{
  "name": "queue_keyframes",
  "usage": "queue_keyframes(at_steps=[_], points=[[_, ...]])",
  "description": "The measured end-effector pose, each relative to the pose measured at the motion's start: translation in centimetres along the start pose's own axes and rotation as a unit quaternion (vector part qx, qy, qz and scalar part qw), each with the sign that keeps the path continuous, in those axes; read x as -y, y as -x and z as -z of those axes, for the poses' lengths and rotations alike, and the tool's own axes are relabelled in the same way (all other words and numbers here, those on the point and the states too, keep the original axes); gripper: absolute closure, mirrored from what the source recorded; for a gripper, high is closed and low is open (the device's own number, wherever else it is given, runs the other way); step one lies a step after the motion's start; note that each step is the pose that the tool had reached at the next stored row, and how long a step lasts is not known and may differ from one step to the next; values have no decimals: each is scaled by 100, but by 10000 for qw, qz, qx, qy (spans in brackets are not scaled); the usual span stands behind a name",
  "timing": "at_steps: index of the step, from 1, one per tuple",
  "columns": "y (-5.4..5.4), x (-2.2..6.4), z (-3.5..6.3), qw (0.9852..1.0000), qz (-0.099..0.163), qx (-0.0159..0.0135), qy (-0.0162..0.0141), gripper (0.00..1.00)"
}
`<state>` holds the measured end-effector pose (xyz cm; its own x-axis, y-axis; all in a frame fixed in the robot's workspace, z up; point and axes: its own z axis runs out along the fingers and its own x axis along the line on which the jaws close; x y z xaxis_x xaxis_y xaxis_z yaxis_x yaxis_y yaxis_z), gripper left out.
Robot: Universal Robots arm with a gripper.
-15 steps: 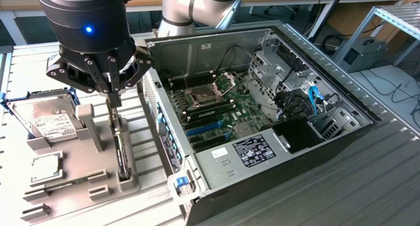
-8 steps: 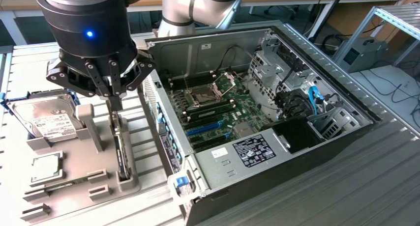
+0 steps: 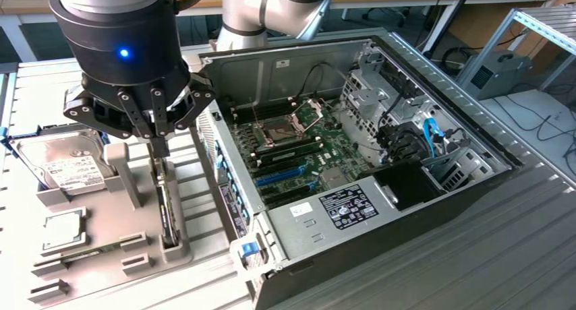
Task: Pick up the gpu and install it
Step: 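Reach for the gpu, then pick up the gpu and move the gpu toward the slot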
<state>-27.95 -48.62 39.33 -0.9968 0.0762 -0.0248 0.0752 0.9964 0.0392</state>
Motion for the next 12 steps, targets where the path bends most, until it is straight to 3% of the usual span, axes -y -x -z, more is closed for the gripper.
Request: queue_keyframes(at_steps=[12], points=[[0,1,0,10000,1,0,0,89]])
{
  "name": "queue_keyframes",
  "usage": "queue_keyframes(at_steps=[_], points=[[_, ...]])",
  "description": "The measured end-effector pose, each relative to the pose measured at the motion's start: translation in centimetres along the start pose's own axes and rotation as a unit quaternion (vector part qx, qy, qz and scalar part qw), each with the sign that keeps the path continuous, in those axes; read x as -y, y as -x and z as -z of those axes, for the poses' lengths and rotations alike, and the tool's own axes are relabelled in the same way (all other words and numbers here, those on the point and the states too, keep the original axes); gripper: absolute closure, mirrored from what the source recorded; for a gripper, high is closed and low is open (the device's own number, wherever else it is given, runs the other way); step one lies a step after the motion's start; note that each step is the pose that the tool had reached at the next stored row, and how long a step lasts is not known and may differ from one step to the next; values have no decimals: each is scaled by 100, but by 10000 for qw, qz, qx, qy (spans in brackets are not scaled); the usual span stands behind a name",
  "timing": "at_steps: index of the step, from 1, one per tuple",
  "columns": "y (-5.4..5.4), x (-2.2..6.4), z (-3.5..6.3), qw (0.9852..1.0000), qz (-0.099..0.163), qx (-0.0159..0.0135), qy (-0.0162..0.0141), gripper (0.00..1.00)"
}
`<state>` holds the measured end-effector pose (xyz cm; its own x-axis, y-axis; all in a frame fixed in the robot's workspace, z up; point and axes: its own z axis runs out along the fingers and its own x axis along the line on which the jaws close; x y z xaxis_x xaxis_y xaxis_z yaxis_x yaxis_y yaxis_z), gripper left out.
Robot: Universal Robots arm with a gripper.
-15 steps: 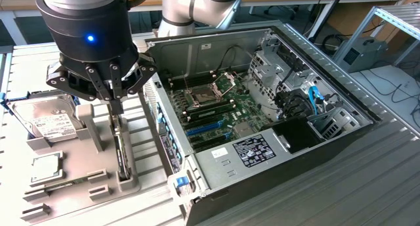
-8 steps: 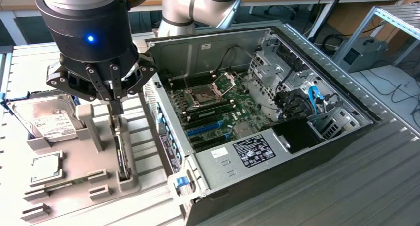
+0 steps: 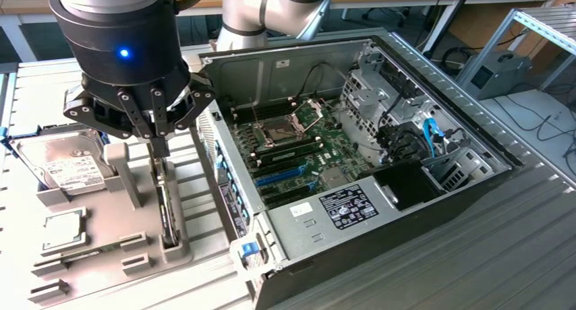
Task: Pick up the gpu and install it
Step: 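Pick up the gpu and move the gpu toward the slot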
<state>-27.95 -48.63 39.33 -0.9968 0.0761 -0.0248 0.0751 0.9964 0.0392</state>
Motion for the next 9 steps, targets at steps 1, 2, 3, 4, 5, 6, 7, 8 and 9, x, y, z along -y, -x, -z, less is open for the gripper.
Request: queue_keyframes(at_steps=[1,2,3,4,5,6,7,8,9], points=[[0,0,0,10000,0,0,0,89],[0,0,0,10000,0,0,0,89],[0,0,0,10000,0,0,0,83],[0,0,0,10000,0,0,0,76],[0,0,0,10000,0,0,0,70],[0,0,0,10000,0,0,0,70],[0,0,0,10000,0,0,0,64],[0,0,0,10000,0,0,0,58],[0,0,0,10000,0,0,0,58]])
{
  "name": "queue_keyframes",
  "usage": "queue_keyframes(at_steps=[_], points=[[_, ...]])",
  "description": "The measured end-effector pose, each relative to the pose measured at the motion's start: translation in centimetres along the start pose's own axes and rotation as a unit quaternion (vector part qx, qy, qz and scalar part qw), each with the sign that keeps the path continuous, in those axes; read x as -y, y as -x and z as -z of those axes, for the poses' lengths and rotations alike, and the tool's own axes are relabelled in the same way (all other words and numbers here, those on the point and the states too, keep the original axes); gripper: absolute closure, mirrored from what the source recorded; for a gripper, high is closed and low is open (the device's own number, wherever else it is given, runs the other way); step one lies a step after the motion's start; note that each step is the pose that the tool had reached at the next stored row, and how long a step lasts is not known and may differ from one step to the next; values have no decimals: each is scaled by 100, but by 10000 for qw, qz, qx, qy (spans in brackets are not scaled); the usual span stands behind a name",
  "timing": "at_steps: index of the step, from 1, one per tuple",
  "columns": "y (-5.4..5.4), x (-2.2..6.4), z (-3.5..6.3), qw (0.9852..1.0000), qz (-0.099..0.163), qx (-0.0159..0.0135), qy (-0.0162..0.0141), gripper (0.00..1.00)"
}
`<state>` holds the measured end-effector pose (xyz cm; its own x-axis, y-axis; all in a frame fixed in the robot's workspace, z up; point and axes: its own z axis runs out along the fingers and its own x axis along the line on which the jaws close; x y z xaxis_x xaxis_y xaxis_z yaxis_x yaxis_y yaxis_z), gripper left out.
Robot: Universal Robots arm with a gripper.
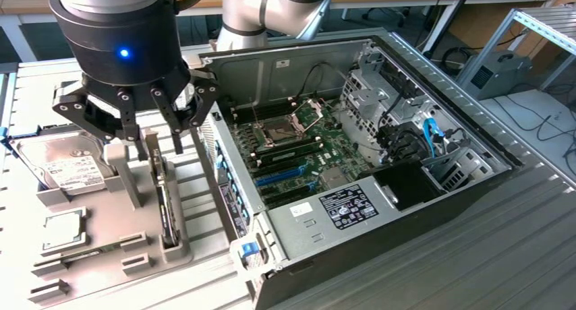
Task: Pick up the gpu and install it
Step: 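Pick up the gpu and move the gpu toward the slot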
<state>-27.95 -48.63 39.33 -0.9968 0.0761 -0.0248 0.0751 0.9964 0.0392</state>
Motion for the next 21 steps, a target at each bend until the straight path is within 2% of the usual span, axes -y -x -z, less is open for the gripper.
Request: queue_keyframes(at_steps=[1,8,21], points=[[0,0,0,10000,0,0,0,52],[-17,1,-38,10000,-1,0,-1,52],[-47,6,-200,10000,-11,1,0,52]])
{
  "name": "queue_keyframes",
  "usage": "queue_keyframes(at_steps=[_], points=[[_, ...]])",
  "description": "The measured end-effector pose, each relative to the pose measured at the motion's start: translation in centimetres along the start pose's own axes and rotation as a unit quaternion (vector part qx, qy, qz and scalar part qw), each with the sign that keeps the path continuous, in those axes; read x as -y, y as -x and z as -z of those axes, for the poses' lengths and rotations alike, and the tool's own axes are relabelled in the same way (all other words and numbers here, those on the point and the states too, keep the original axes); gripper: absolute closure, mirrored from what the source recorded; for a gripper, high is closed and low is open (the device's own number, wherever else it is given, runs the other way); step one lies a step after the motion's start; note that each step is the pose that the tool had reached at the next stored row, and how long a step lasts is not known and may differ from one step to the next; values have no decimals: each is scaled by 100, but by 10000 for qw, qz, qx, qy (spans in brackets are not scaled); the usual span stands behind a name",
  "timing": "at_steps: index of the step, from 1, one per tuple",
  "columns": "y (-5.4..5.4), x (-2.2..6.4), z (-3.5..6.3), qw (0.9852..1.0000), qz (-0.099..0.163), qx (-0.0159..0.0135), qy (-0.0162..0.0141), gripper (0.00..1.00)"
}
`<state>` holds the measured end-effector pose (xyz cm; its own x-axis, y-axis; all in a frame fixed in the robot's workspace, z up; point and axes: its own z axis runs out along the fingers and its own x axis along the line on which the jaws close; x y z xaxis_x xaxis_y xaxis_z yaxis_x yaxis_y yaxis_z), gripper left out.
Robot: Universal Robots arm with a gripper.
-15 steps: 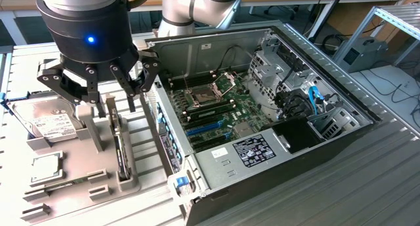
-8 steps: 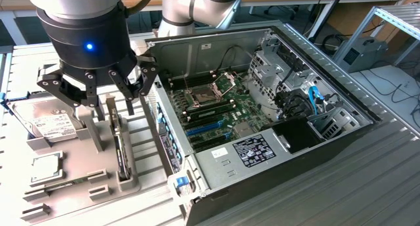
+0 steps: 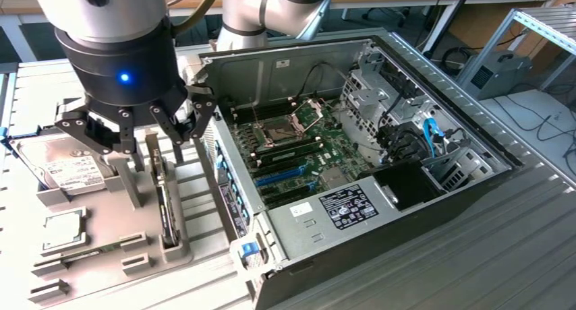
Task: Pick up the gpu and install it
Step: 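Pick up the gpu and move the gpu toward the slot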
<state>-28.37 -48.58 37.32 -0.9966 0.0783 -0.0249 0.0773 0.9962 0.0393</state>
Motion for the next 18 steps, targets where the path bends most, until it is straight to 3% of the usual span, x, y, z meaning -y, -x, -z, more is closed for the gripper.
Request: queue_keyframes(at_steps=[18], points=[[-21,-14,-230,10000,-12,0,-1,52]])
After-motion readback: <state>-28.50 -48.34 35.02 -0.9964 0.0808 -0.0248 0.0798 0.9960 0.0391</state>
